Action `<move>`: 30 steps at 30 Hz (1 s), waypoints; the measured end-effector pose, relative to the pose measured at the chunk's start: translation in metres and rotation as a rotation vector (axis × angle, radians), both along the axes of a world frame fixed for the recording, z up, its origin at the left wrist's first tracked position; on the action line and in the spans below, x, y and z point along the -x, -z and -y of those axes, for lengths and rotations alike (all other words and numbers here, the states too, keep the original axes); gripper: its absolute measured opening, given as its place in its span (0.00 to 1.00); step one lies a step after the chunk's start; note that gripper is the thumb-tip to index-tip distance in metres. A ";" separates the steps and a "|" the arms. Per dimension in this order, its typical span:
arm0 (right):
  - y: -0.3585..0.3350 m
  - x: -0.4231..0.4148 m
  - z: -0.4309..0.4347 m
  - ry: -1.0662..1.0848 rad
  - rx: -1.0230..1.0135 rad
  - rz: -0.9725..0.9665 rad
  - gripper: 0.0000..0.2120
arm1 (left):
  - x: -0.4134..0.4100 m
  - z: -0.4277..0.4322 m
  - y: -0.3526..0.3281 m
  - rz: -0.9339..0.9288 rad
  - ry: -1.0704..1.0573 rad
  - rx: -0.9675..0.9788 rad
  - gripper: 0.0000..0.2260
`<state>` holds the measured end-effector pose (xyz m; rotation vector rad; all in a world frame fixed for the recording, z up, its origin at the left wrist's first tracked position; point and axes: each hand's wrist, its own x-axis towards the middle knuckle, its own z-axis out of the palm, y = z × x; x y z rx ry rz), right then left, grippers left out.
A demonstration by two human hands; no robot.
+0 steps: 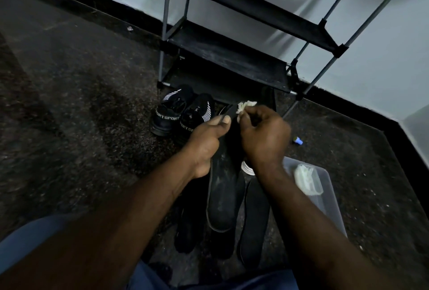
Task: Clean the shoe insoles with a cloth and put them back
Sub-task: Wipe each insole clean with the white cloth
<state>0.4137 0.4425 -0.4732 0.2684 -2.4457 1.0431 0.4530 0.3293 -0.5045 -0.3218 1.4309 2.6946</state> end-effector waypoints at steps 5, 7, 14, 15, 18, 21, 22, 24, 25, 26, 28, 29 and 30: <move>0.004 0.003 -0.003 -0.060 -0.086 -0.039 0.12 | -0.005 -0.003 -0.005 -0.026 -0.004 0.007 0.11; 0.003 0.007 -0.006 0.025 -0.006 -0.024 0.12 | -0.007 -0.008 -0.006 -0.024 0.025 0.023 0.11; -0.003 0.008 -0.012 -0.030 -0.074 -0.052 0.15 | -0.002 -0.010 -0.002 -0.050 -0.035 0.058 0.17; -0.003 0.010 -0.013 -0.009 -0.034 -0.048 0.16 | -0.002 -0.011 -0.003 -0.049 -0.030 0.061 0.17; -0.002 -0.003 -0.004 -0.108 -0.139 -0.082 0.11 | 0.001 -0.007 -0.001 -0.036 -0.074 0.073 0.17; -0.002 0.000 -0.012 -0.046 -0.180 -0.083 0.10 | 0.002 -0.006 0.000 -0.030 -0.053 0.053 0.17; -0.003 0.004 -0.015 -0.005 -0.124 -0.061 0.11 | 0.002 -0.006 0.000 -0.022 -0.039 0.046 0.16; 0.000 0.006 -0.018 0.002 -0.103 -0.043 0.11 | 0.000 -0.006 -0.002 0.000 -0.047 0.025 0.15; 0.001 0.000 -0.016 -0.041 -0.160 -0.034 0.10 | 0.001 -0.005 -0.001 0.020 -0.065 0.010 0.15; 0.003 -0.008 -0.015 -0.095 -0.228 -0.037 0.09 | 0.002 -0.003 -0.002 0.030 -0.082 -0.008 0.14; 0.007 -0.015 -0.019 -0.140 -0.316 -0.079 0.08 | 0.004 -0.002 -0.002 0.049 -0.113 -0.017 0.14; 0.006 -0.012 -0.022 -0.111 -0.299 -0.072 0.09 | 0.005 -0.001 -0.002 0.067 -0.132 -0.008 0.14; 0.006 -0.008 -0.025 -0.067 -0.241 -0.050 0.09 | 0.003 -0.002 -0.004 0.081 -0.145 0.005 0.13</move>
